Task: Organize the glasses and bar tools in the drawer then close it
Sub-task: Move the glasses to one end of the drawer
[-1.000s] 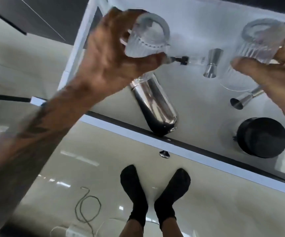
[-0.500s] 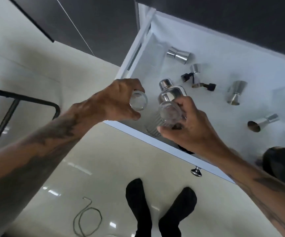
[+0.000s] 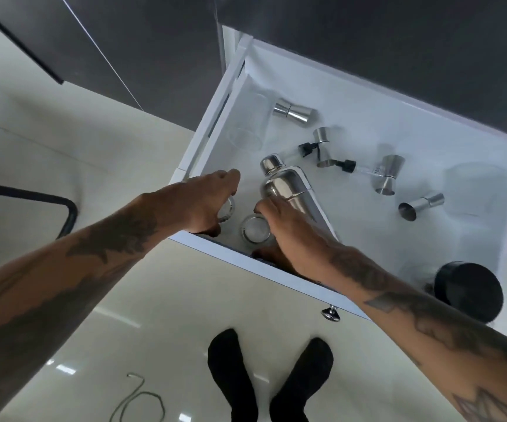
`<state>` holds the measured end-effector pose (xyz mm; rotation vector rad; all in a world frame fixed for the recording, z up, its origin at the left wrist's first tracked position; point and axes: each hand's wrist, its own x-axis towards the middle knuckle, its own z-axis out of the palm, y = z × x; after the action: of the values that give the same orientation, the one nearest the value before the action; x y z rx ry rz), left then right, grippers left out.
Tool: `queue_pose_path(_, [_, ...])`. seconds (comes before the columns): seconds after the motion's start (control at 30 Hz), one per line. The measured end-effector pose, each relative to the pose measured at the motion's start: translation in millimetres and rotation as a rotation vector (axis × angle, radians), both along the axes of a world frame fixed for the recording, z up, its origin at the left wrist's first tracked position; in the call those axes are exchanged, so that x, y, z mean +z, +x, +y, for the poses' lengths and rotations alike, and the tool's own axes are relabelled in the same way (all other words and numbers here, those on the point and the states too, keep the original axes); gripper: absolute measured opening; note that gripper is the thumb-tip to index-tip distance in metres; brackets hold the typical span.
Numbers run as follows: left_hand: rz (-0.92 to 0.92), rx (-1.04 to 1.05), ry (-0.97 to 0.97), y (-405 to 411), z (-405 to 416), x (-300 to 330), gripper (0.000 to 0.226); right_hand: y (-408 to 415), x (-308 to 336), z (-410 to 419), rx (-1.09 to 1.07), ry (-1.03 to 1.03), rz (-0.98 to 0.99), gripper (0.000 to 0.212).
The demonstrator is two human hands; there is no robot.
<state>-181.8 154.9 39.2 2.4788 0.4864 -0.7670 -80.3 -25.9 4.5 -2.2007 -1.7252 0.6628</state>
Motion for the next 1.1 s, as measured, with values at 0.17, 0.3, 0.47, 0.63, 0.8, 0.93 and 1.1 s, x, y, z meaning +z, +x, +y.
queue_pose_path(0.17, [0.152,-0.043,0.064,7.8,4.7,20.9,0.096,4.9,28.7,-1.0,0.047,-0.069,0.112,0.068])
queue_pose_path(0.3, [0.055,0.122,-0.025,26.0,15.6,53.6,0.066,27.0,48.6,-22.3,-0.23,0.049,0.076,0.055])
queue_pose_path(0.47, [-0.127,0.405,-0.06,66.6,0.5,44.4,0.042,37.6,28.6,-30.8,-0.485,-0.394,0.114,0.119])
queue_pose_path(0.63, [-0.358,0.527,0.182,72.3,-6.4,25.1,0.038,42.9,7.8,-48.2,-0.632,-0.24,0.302,0.119])
queue_pose_path(0.8, [-0.368,0.369,0.422,81.4,-5.8,12.2,0.055,43.2,10.1,-101.2,-0.877,0.037,0.41,0.103])
queue_pose_path(0.93, [-0.252,0.353,0.489,98.6,-7.4,-2.4,0.072,54.9,18.3,-125.6,-1.208,0.239,0.48,0.068])
queue_pose_path(1.1, [-0.149,0.527,0.42,119.6,-11.8,-15.6,0.085,68.5,13.1,-135.8,-1.563,0.205,0.593,0.076])
